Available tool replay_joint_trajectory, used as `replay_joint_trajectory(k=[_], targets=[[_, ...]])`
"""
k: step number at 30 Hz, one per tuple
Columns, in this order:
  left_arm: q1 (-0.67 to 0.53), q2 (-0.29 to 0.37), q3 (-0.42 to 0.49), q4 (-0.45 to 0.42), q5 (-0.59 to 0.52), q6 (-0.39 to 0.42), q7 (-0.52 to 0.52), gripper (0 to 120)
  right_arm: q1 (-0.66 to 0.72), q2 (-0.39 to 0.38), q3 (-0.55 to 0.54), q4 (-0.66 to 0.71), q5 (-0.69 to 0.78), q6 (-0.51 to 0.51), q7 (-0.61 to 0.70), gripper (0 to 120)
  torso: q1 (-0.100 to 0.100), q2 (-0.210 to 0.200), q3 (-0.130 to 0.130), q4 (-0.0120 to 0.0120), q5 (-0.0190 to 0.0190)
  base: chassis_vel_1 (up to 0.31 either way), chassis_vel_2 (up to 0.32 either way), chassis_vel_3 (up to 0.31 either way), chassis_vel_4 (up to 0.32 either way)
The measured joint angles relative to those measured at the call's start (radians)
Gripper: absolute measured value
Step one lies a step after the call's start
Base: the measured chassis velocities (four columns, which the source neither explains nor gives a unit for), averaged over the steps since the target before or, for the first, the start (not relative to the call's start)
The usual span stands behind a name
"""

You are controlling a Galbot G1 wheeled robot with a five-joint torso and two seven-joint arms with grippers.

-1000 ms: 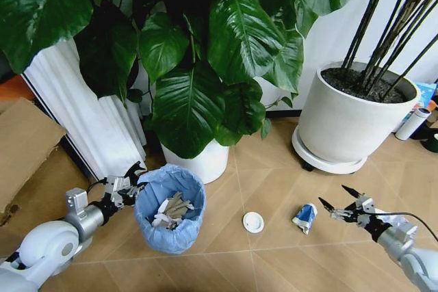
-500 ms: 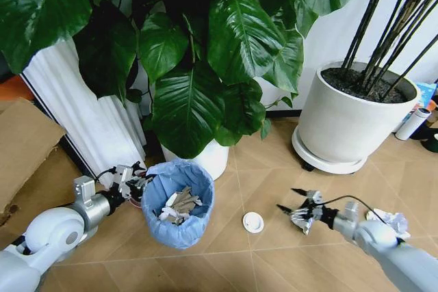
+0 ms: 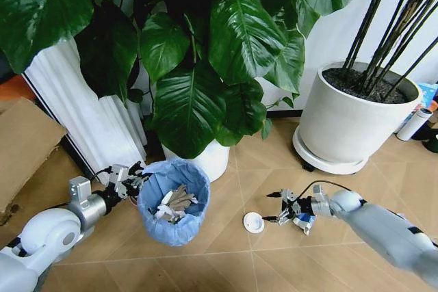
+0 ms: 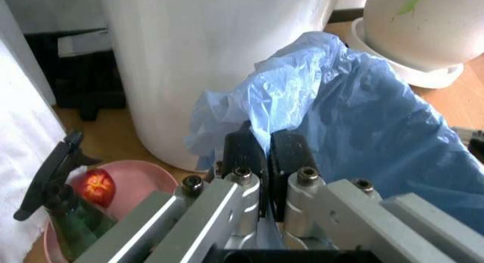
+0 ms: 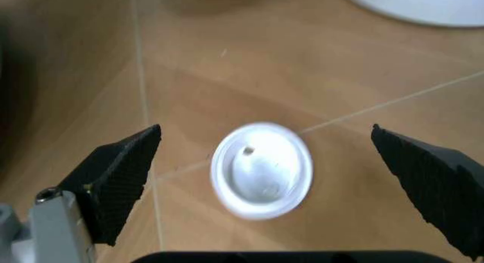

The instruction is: Pick up the trash bin and place the garbage on the floor into it.

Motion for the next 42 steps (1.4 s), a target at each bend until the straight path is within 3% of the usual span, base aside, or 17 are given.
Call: replay_joint_trajectory(k=[6, 14, 33, 42], targets=[[0.001, -0.007, -0.011, 0.001, 0.001, -0.001, 0.0, 0, 0.021, 0.035, -0.006, -0.061, -0.073, 0.03, -0.026, 100, 0.0, 0.0, 0.0, 0.0, -0.0001, 0.0, 0.0, 0.0, 0.0], [-0.012, -0.008, -0.025, 0.008, -0.012, -0.001, -0.005, 0, 0.073, 0.119, -0.009, -0.173, -0.283, 0.12, -0.089, 100, 0.0, 0.0, 0.0, 0.0002, -0.0002, 0.0, 0.0, 0.0, 0.0], [-0.009, -0.01, -0.039, 0.005, -0.02, 0.0, -0.005, 0, 0.096, 0.28, -0.032, -0.285, -0.38, 0.14, -0.099, 100, 0.0, 0.0, 0.0, 0.0003, -0.0003, 0.0, 0.0, 0.0, 0.0], [-0.009, -0.007, -0.043, 0.005, -0.025, 0.0, -0.001, 0, 0.096, 0.288, -0.049, -0.294, -0.385, 0.118, -0.085, 100, 0.0, 0.0, 0.0, 0.0001, 0.0, 0.0, 0.0, 0.0, 0.0]])
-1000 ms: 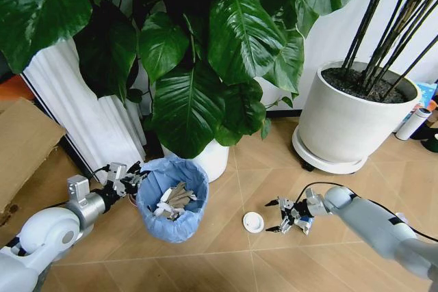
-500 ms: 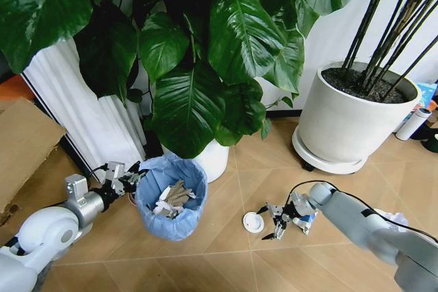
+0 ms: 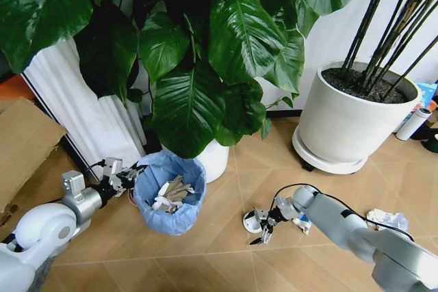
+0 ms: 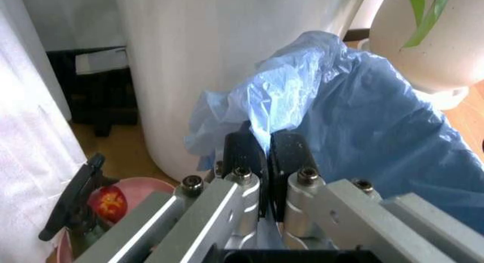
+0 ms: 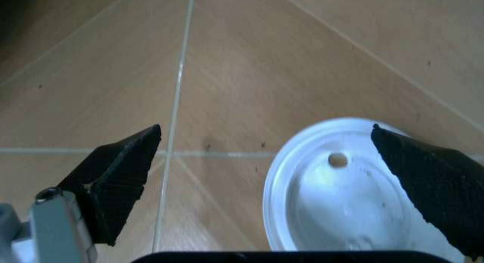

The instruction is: Pick up the trash bin and place the garbage on the floor into it.

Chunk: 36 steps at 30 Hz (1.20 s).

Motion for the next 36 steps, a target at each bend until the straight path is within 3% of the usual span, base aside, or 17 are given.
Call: replay_joint_trajectory(k=[10, 23, 26, 30, 32, 33, 36], targets=[[-0.002, -0.001, 0.0, 0.003, -0.001, -0.001, 0.004, 0, -0.005, -0.024, 0.002, -0.001, 0.004, -0.01, 0.004, 100, 0.0, 0.0, 0.0, -0.0001, -0.0002, 0.0, 0.0, 0.0, 0.0], [-0.008, 0.002, -0.001, -0.001, -0.007, -0.001, 0.006, 0, -0.029, 0.002, 0.004, -0.039, 0.027, -0.046, 0.039, 100, 0.0, 0.0, 0.0, 0.0001, -0.0001, 0.0, 0.0, 0.0, 0.0], [-0.01, 0.003, -0.001, -0.001, -0.008, -0.001, 0.007, 0, -0.032, -0.001, 0.005, -0.045, 0.043, -0.057, 0.048, 95, 0.0, 0.0, 0.0, 0.0001, -0.0001, 0.0, 0.0, 0.0, 0.0], [-0.012, 0.006, -0.001, -0.001, -0.011, -0.002, 0.008, 0, -0.037, -0.016, 0.009, -0.048, 0.071, -0.076, 0.06, 75, 0.0, 0.0, 0.0, 0.0001, -0.0005, 0.0, 0.0, 0.0, 0.0], [-0.012, 0.007, -0.001, -0.001, -0.012, -0.002, 0.009, 0, -0.038, -0.017, 0.009, -0.049, 0.074, -0.078, 0.06, 75, 0.0, 0.0, 0.0, 0.0, -0.0004, 0.0, 0.0, 0.0, 0.0], [-0.012, 0.007, -0.001, -0.001, -0.012, -0.002, 0.009, 0, -0.038, -0.017, 0.01, -0.051, 0.078, -0.082, 0.061, 67, 0.0, 0.0, 0.0, 0.0, -0.0005, 0.0, 0.0, 0.0, 0.0], [-0.012, 0.008, -0.001, -0.001, -0.013, -0.002, 0.01, 0, -0.039, -0.017, 0.01, -0.051, 0.08, -0.084, 0.062, 60, 0.0, 0.0, 0.0, -0.0001, -0.0008, 0.0, 0.0, 0.0, 0.0]])
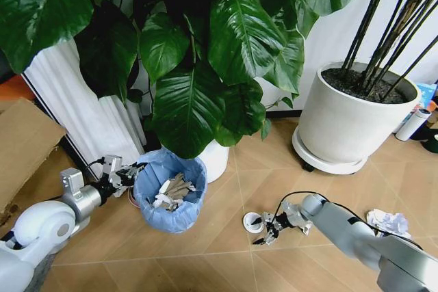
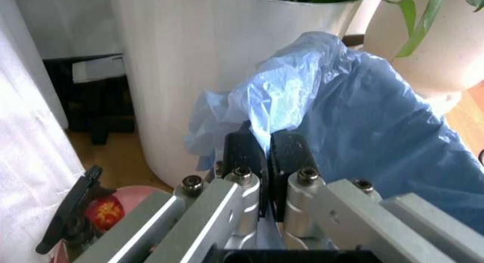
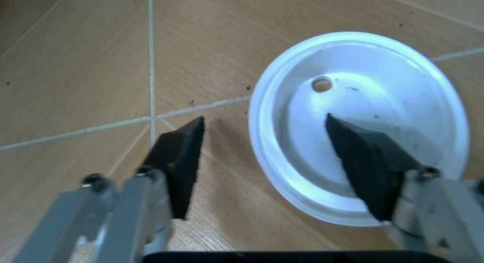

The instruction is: Pick up the trash bin and place the garbage on the floor into it.

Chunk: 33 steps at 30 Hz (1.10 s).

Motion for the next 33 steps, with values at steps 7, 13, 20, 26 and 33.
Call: replay_joint_trajectory(k=[7, 13, 20, 26, 33], targets=[[0.005, 0.003, -0.006, 0.0, -0.003, -0.001, 0.002, 0, -0.001, 0.001, -0.001, 0.0, 0.001, -0.002, 0.001, 33, 0.0, 0.0, 0.0, 0.0001, 0.0006, 0.0, 0.0, 0.0, 0.0], [0.017, 0.005, -0.009, 0.0, -0.003, -0.001, 0.006, 0, -0.003, 0.001, -0.002, 0.004, -0.003, -0.002, 0.0, 11, 0.0, 0.0, 0.0, 0.0003, 0.0015, 0.0, 0.0, 0.0, 0.0], [0.023, 0.007, -0.007, 0.02, -0.006, -0.009, 0.007, 0, -0.013, -0.021, 0.016, 0.022, 0.017, 0.003, -0.016, 0, 0.0, 0.0, 0.001, -0.0001, 0.0013, 0.0, 0.0, 0.0, 0.0], [0.016, 0.019, 0.013, 0.026, -0.01, -0.009, 0.006, 0, -0.013, -0.056, 0.044, 0.05, 0.044, 0.004, -0.044, 0, 0.0, -0.001, 0.001, 0.0001, 0.001, 0.0, 0.0, 0.0, 0.0], [-0.01, 0.008, 0.077, 0.047, 0.008, -0.009, -0.001, 0, 0.001, -0.115, 0.071, 0.123, 0.106, 0.003, -0.085, 0, 0.0, -0.001, 0.0, 0.0003, 0.001, 0.0, 0.0, 0.0, 0.0]])
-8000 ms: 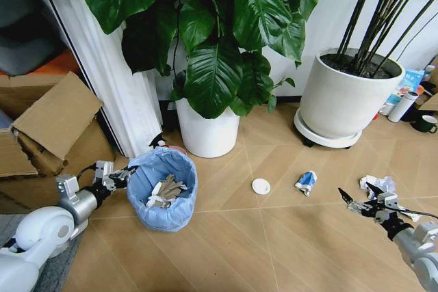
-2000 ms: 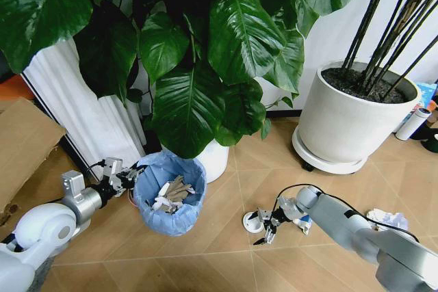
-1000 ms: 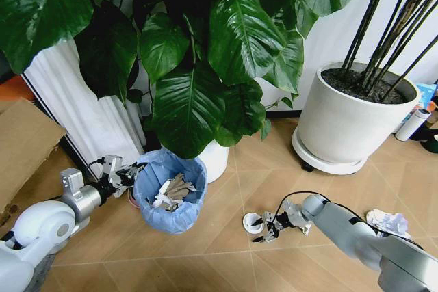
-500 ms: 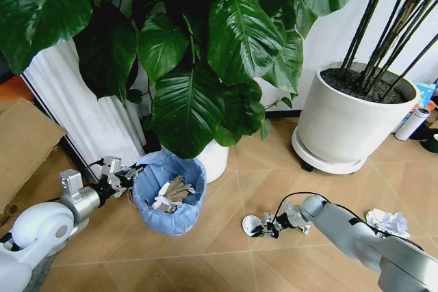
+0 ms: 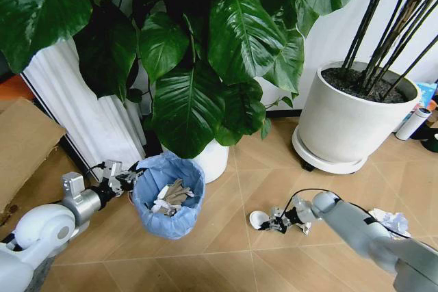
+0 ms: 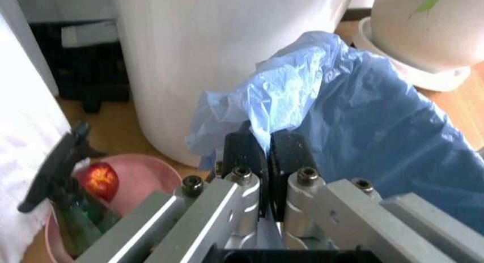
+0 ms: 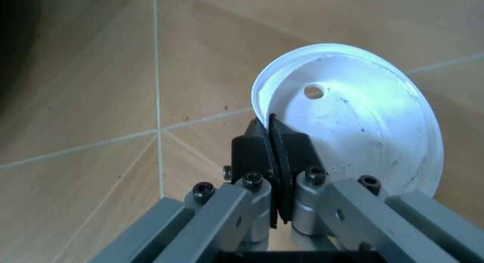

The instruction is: Pick up the trash bin and place the garbage on the floor into it.

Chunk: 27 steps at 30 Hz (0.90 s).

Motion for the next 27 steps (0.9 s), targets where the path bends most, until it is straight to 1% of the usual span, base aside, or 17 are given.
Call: replay_joint_trajectory(k=[2, 4, 5, 7, 10, 11, 14, 15, 16, 18, 19, 23, 27], targets=[[-0.012, -0.005, 0.019, 0.007, 0.003, 0.0, -0.003, 0, 0.001, -0.025, 0.01, 0.038, 0.023, -0.001, -0.012, 0, 0.0, 0.0, 0.0, 0.0, -0.0004, 0.0, 0.0, 0.0, 0.0], [-0.025, -0.005, 0.04, 0.012, 0.003, 0.0, -0.006, 0, 0.003, -0.053, 0.021, 0.089, 0.049, -0.003, -0.021, 0, 0.0, 0.0, 0.0, -0.0002, 0.0004, 0.0, 0.0, 0.0, 0.0], [-0.025, -0.005, 0.04, 0.012, 0.003, 0.0, -0.006, 0, 0.003, -0.053, 0.021, 0.089, 0.049, -0.003, -0.021, 0, 0.0, 0.0, 0.0, -0.0002, 0.0004, 0.0, 0.0, 0.0, 0.0], [-0.036, -0.002, 0.069, 0.018, 0.003, 0.0, -0.006, 0, 0.009, -0.087, 0.038, 0.161, 0.087, -0.008, -0.036, 0, 0.0, 0.0, 0.0, -0.0004, -0.0004, 0.0, 0.0, 0.0, 0.0], [-0.055, -0.007, 0.116, 0.021, 0.005, -0.001, -0.007, 0, 0.025, -0.146, 0.029, 0.29, 0.166, -0.028, -0.074, 0, 0.0, 0.0, 0.0, -0.0001, 0.0, 0.0, 0.0, 0.0, 0.0], [-0.055, -0.007, 0.116, 0.021, 0.005, -0.001, -0.007, 0, 0.025, -0.146, 0.029, 0.29, 0.166, -0.028, -0.074, 0, 0.0, 0.0, 0.0, -0.0001, 0.0, 0.0, 0.0, 0.0, 0.0], [-0.075, -0.014, 0.156, 0.022, 0.012, -0.002, -0.007, 0, 0.071, -0.201, -0.018, 0.425, 0.234, -0.047, -0.101, 0, 0.0, 0.0, 0.0, -0.0004, -0.0002, 0.0, 0.0, 0.0, 0.0], [-0.075, -0.014, 0.156, 0.022, 0.012, -0.002, -0.007, 0, 0.071, -0.201, -0.018, 0.425, 0.234, -0.047, -0.101, 0, 0.0, 0.0, 0.0, -0.0004, -0.0002, 0.0, 0.0, 0.0, 0.0], [-0.087, -0.016, 0.172, 0.022, 0.015, -0.002, -0.007, 0, 0.115, -0.226, -0.061, 0.498, 0.269, -0.062, -0.104, 0, 0.0, 0.0, 0.0, -0.0003, -0.0002, 0.0, 0.0, 0.0, 0.0], [-0.105, -0.021, 0.194, 0.022, 0.016, -0.003, -0.007, 0, 0.197, -0.243, -0.138, 0.573, 0.312, -0.079, -0.105, 0, 0.0, 0.0, 0.0, -0.0002, -0.0005, 0.0, 0.0, 0.0, 0.0], [-0.105, -0.021, 0.194, 0.022, 0.016, -0.003, -0.007, 0, 0.197, -0.243, -0.138, 0.573, 0.312, -0.079, -0.105, 0, 0.0, 0.0, 0.0, -0.0002, -0.0005, 0.0, 0.0, 0.0, 0.0], [-0.125, -0.033, 0.222, 0.014, 0.019, -0.005, -0.005, 0, 0.312, -0.228, -0.262, 0.655, 0.381, -0.107, -0.091, 0, 0.0, 0.0, 0.0, 0.0003, -0.0003, 0.0, 0.0, 0.0, 0.0], [-0.124, -0.035, 0.225, 0.006, 0.021, -0.006, -0.004, 0, 0.343, -0.214, -0.304, 0.681, 0.401, -0.118, -0.078, 0, 0.0, 0.0, 0.0, 0.0, -0.0004, 0.0, 0.0, 0.0, 0.0]])
